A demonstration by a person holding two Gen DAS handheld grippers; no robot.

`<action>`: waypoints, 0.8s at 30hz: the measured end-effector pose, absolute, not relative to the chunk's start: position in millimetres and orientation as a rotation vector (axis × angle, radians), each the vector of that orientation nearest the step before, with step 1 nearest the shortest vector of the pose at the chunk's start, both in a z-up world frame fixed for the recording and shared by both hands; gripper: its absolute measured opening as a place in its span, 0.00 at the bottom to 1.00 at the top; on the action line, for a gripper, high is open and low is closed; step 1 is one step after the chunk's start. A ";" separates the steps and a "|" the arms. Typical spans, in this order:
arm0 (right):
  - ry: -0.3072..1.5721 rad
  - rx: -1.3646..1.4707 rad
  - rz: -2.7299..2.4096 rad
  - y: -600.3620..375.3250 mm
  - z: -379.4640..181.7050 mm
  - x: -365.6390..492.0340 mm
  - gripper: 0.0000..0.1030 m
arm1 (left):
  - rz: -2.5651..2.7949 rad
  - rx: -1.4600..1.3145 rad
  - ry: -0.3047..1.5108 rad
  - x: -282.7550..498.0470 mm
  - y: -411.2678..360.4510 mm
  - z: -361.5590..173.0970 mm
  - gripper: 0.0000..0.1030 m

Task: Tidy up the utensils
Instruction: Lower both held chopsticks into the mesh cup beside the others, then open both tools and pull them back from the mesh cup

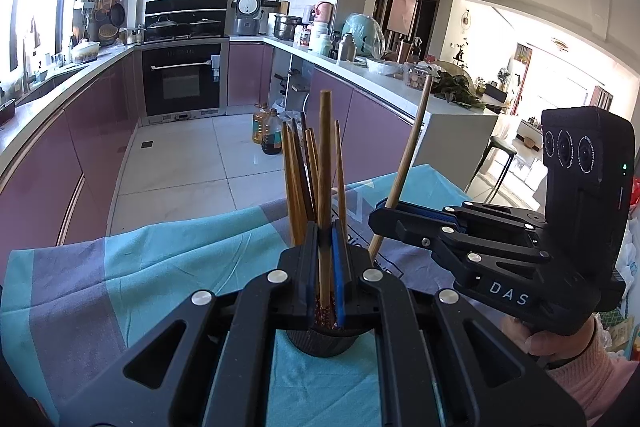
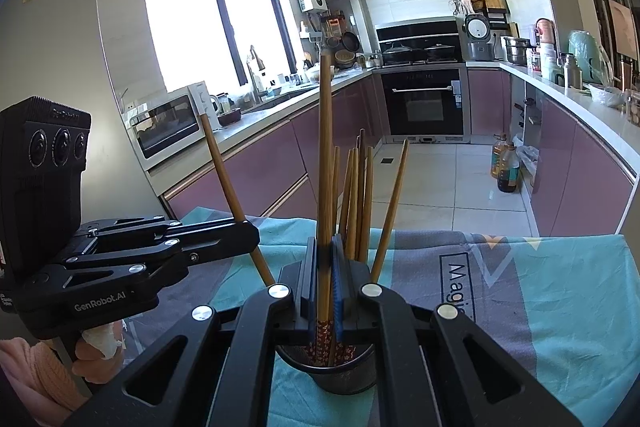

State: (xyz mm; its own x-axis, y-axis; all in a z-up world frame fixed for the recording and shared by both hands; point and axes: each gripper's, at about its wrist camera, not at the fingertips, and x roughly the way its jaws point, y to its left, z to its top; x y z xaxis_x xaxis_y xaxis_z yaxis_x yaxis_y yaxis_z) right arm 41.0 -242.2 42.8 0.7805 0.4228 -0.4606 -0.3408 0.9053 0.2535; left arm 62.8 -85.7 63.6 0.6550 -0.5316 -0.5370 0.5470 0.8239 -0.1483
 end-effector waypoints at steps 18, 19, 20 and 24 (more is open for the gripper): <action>0.623 0.178 0.411 -234.0 18.5 61.7 0.07 | -0.618 0.056 0.711 99.5 -98.2 31.9 0.08; 0.625 0.180 0.410 -234.0 17.3 61.5 0.07 | -0.619 0.057 0.714 100.5 -98.0 29.7 0.08; 0.626 0.182 0.408 -234.2 16.6 61.1 0.07 | -0.623 0.059 0.716 101.2 -98.0 27.7 0.10; 0.624 0.191 0.405 -235.5 14.8 56.4 0.15 | -0.620 0.054 0.701 100.5 -91.2 23.1 0.20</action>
